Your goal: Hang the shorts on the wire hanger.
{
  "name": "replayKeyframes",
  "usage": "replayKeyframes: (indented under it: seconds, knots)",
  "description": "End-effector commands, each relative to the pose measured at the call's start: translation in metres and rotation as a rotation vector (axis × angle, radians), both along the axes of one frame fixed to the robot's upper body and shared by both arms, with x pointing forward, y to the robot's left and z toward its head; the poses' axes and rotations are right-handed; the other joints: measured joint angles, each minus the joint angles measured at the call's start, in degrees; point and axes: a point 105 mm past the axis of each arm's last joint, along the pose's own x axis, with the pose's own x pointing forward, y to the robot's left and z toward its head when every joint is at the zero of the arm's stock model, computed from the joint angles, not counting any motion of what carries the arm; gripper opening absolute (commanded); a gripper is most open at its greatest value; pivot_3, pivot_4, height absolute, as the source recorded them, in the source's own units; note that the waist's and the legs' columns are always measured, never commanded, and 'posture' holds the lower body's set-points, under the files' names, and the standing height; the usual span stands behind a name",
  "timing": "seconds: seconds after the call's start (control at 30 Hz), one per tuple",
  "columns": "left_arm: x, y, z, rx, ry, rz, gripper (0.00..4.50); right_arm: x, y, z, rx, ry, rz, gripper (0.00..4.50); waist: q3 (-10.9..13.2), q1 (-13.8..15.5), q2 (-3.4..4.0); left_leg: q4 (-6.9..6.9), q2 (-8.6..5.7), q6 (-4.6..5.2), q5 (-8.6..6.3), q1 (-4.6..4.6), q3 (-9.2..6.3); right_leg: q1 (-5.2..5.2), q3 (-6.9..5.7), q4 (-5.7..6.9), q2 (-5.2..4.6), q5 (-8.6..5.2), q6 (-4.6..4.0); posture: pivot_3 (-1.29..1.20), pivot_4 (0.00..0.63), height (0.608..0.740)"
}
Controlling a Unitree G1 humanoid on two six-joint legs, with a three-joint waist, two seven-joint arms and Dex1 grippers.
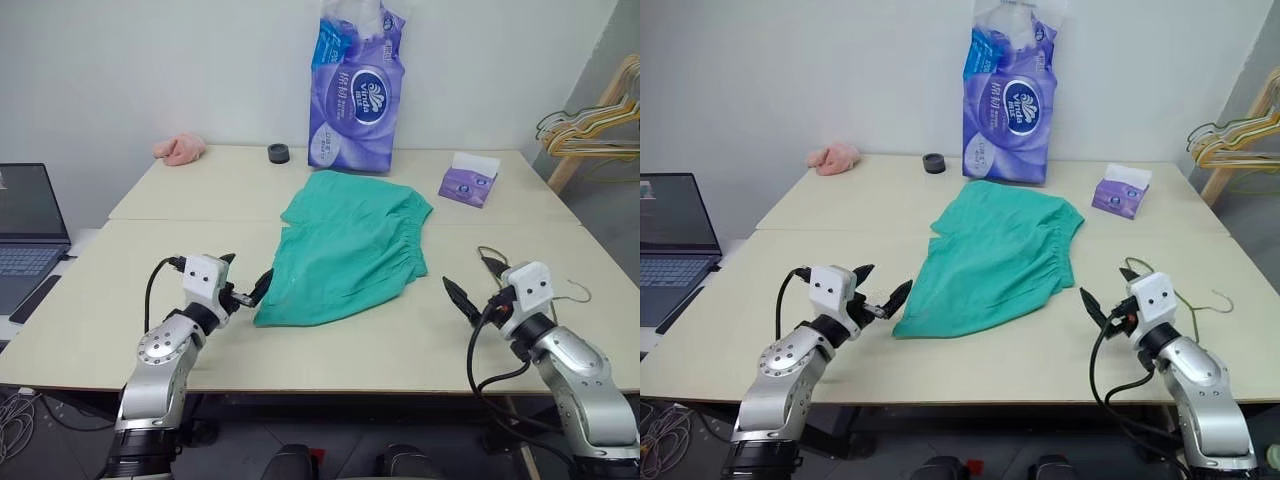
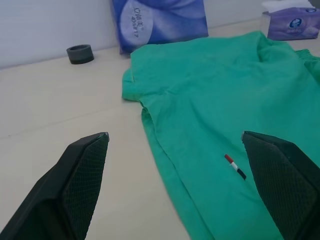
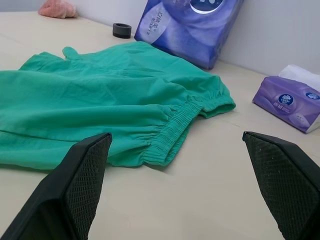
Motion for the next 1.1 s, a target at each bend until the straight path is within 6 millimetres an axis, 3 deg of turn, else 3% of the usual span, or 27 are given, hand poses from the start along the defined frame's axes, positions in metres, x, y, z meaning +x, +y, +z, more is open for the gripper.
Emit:
replayKeyframes:
  seconds: [0.03, 0.47, 0.57, 0.7, 0.87, 0.97, 1.1]
  knots:
    - [-0.003, -0.008, 0.022, 0.002, -0.078, -0.059, 4.5, -0.001, 0.002, 0.011, -0.012, -0.057, 0.01, 4.47, 0.0, 0.0, 0.0, 0.0, 0.0, 0.0, 0.0, 0.0, 0.0, 0.0, 0.0, 0.0, 0.0, 0.0, 0.0, 0.08, 0.0, 0.74]
    - [-0.003, -0.021, 0.022, 0.093, -0.061, -0.137, 4.5, -0.006, 0.003, 0.002, -0.025, -0.022, 0.042, 4.47, 0.0, -0.02, 0.01, 0.0, 0.0, 0.0, 0.0, 0.01, 0.0, 0.0, 0.0, 0.0, 0.04, -0.04, 0.05, 0.07, 0.0, 0.74]
    - [-0.006, -0.027, 0.021, 0.101, -0.042, -0.203, 4.5, -0.011, 0.011, 0.002, -0.067, -0.015, 0.112, 4.47, 0.0, -0.08, 0.02, 0.0, 0.0, 0.0, 0.0, 0.02, 0.03, 0.0, 0.03, 0.0, 0.05, -0.04, 0.06, 0.05, 0.0, 0.74]
    - [-0.019, -0.044, 0.005, 0.234, 0.052, -0.42, 4.5, -0.026, 0.034, 0.001, -0.198, 0.006, 0.303, 4.47, -0.03, -0.18, 0.07, -0.01, 0.01, 0.0, 0.0, 0.03, 0.06, 0.0, 0.03, 0.01, 0.15, -0.11, 0.06, 0.03, 0.0, 0.74]
    - [-0.007, -0.05, 0.001, 0.327, 0.07, -0.448, 4.5, -0.037, 0.048, 0.001, -0.305, 0.003, 0.419, 4.47, -0.05, -0.16, 0.06, 0.0, 0.0, 0.0, 0.0, 0.02, 0.06, 0.02, 0.01, -0.04, 0.17, -0.18, 0.14, 0.01, 0.0, 0.74]
    - [0.004, -0.052, -0.003, 0.373, 0.081, -0.44, 4.5, -0.037, 0.052, 0.006, -0.308, -0.017, 0.424, 4.47, -0.06, -0.31, 0.05, -0.01, 0.02, 0.0, 0.0, 0.03, 0.05, 0.02, 0.01, -0.04, 0.2, -0.18, 0.15, 0.0, 0.0, 0.74]
    - [0.005, -0.052, -0.015, 0.426, 0.147, -0.485, 4.5, -0.037, 0.055, 0.01, -0.303, -0.025, 0.422, 4.47, -0.06, -0.7, 0.06, -0.01, 0.03, 0.0, 0.0, 0.03, 0.05, 0.01, 0.02, -0.03, 0.22, -0.19, 0.16, -0.01, 0.0, 0.74]
